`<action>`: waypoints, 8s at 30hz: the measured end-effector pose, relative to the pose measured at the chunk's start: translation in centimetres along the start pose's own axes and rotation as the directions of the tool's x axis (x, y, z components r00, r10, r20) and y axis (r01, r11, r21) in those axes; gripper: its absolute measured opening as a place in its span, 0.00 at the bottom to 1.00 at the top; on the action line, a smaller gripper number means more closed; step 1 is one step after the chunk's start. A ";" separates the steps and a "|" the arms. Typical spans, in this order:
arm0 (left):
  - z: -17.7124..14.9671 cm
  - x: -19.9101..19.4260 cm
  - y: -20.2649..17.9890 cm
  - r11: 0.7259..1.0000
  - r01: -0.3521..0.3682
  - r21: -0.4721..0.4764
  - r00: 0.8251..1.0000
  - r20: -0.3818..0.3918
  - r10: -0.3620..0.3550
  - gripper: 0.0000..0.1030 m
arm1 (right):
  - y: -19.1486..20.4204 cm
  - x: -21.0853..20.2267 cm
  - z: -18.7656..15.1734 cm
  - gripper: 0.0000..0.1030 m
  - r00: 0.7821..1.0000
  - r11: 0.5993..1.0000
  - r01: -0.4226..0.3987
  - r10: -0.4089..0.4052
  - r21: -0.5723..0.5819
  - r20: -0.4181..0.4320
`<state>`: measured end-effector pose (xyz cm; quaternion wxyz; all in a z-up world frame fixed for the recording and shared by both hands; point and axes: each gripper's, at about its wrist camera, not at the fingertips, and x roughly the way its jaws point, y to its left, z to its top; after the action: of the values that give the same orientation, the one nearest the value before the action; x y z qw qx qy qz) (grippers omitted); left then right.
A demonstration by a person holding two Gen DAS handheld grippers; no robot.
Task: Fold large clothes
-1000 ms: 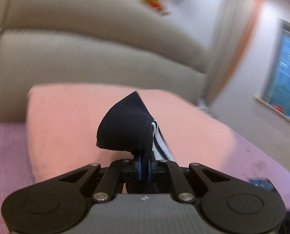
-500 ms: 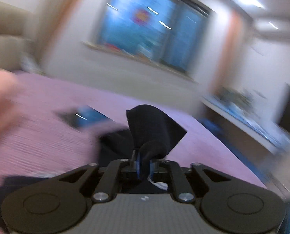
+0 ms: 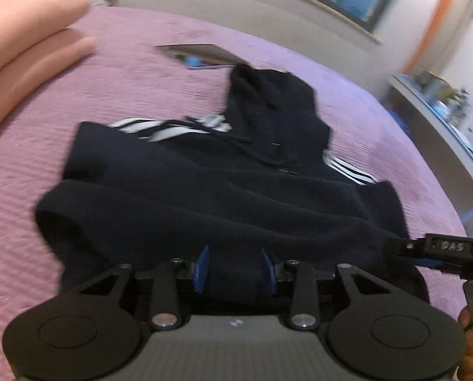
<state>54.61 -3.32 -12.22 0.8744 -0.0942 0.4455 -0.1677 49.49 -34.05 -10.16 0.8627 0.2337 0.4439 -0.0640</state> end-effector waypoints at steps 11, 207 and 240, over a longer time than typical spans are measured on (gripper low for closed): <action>2.8 -4.6 2.2 0.983 -0.168 -0.075 0.978 0.113 0.176 0.37 | 5.2 -3.3 2.9 0.05 0.988 0.950 0.042 0.007 -0.311 0.157; 7.7 1.4 -2.9 0.907 0.097 0.409 0.987 0.079 -0.141 0.15 | 7.5 -3.6 3.5 0.36 0.973 0.667 -0.008 0.176 -0.745 0.148; 1.4 6.9 -4.7 0.961 0.275 0.019 0.943 -0.202 -0.265 0.32 | -3.4 -2.1 2.0 0.09 0.998 0.999 0.021 -0.019 -0.039 0.055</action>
<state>58.54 -10.23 -15.08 0.7966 -0.1166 0.5088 -0.3048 48.63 -38.19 -8.72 0.8784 0.2104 0.4234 -0.0703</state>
